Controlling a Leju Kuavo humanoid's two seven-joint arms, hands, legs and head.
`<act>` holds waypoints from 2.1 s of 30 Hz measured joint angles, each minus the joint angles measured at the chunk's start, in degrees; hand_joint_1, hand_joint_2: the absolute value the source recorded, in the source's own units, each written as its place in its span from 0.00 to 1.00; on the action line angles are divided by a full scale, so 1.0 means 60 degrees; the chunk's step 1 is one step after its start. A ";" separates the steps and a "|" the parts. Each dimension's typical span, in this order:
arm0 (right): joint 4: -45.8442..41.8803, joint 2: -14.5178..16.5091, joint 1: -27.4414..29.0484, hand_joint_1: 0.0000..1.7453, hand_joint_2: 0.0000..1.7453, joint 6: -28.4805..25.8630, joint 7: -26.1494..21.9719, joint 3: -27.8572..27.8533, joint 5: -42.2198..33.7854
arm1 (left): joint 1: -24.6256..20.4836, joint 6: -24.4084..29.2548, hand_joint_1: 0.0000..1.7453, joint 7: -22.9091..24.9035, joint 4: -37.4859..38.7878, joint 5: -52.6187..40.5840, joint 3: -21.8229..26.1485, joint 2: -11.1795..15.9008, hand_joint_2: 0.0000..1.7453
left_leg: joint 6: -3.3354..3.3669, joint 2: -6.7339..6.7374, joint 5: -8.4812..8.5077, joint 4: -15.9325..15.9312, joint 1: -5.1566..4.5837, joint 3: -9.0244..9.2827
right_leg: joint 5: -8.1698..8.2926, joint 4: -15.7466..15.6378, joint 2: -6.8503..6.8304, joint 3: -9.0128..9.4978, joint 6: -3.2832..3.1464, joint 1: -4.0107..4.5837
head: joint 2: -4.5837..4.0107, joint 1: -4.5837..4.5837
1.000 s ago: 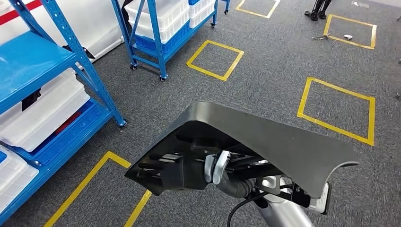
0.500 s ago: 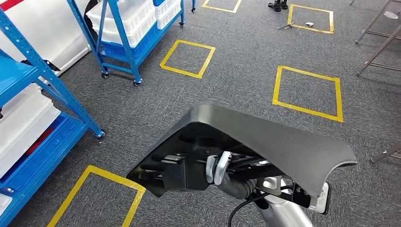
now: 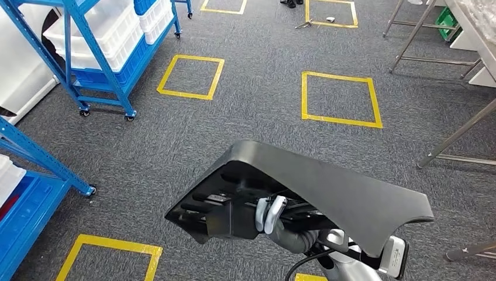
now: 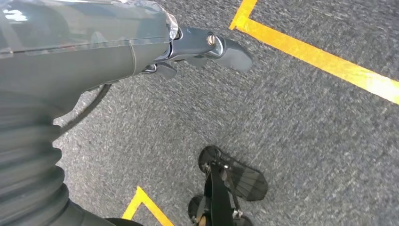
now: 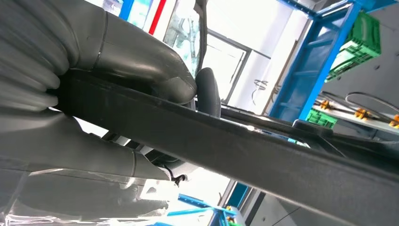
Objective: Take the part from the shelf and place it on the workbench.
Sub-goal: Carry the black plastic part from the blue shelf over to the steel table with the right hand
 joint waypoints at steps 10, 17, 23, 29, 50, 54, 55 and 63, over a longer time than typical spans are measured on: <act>0.0008 0.0006 -0.0093 0.98 1.00 0.0057 0.0000 0.0056 -0.0332 | -0.0031 0.0087 0.00 -0.0008 0.0000 -0.0030 0.0000 -0.0005 1.00 | 0.0291 0.1101 0.0010 -0.0118 -0.0076 0.0100 | -0.0560 0.1772 -0.1291 -0.0874 0.0206 -0.0038 | 0.0000 0.0002; 0.0006 0.0007 -0.0164 0.98 1.00 0.0173 0.0000 0.0057 -0.0389 | -0.0073 0.0107 0.00 -0.0067 0.0000 0.0055 0.0000 -0.0027 1.00 | -0.0015 0.1494 -0.0186 -0.0103 -0.0137 0.0260 | 0.0002 -0.0132 -0.1501 0.0062 -0.0174 0.0110 | 0.0000 0.0001; 0.0096 0.0031 -0.0275 0.98 1.00 0.0209 0.0000 0.0085 -0.0464 | -0.0020 0.0146 0.00 -0.0070 0.0000 0.0137 0.0005 -0.0032 1.00 | -0.0134 0.0654 -0.1331 0.2609 -0.0114 -0.1040 | 0.0077 -0.0223 -0.0858 0.0116 -0.0328 0.0049 | 0.0000 -0.0002; 0.0172 0.0030 -0.0376 0.98 1.00 0.0176 0.0000 0.0112 -0.0499 | -0.0009 0.0169 0.00 -0.0084 0.0000 0.0141 0.0010 -0.0031 1.00 | -0.0038 -0.0044 0.0078 0.0008 -0.0041 -0.0067 | 0.0022 -0.0035 -0.0165 0.0037 -0.0131 0.0035 | 0.0000 -0.0001; 0.0079 -0.0128 -0.0131 0.98 1.00 -0.0018 0.0000 0.0033 -0.0449 | -0.0050 0.0017 0.00 -0.0200 -0.0004 -0.0097 -0.0004 -0.0070 1.00 | -0.0060 0.1331 -0.0379 0.0224 -0.0128 0.0107 | 0.0073 -0.0260 -0.1381 0.0107 -0.0205 0.0046 | 0.0000 0.0000; 0.0093 -0.0129 -0.0145 0.98 1.00 0.0041 0.0000 0.0035 -0.0485 | -0.0011 0.0067 0.00 -0.0132 -0.0004 -0.0058 -0.0005 -0.0076 1.00 | -0.0121 0.0665 -0.1340 0.2487 -0.0105 -0.0979 | 0.0103 -0.0279 -0.0924 0.0124 -0.0299 0.0049 | 0.0000 -0.0002; 0.0105 -0.0129 -0.0143 0.98 1.00 0.0048 0.0000 0.0036 -0.0491 | 0.0000 0.0077 0.00 -0.0119 -0.0004 -0.0040 -0.0003 -0.0076 1.00 | -0.0121 0.0646 -0.1238 0.2586 -0.0104 -0.1070 | 0.0100 -0.0264 -0.0782 0.0127 -0.0298 0.0053 | 0.0000 -0.0002; 0.0126 -0.0132 -0.0161 0.98 1.00 0.0052 0.0000 0.0048 -0.0502 | -0.0046 0.0092 0.00 -0.0093 -0.0004 0.0005 -0.0003 -0.0080 1.00 | 0.0159 0.0107 0.0066 -0.0068 -0.0071 -0.0007 | 0.0071 -0.0075 -0.0017 -0.0023 0.0043 0.0005 | 0.0000 -0.0001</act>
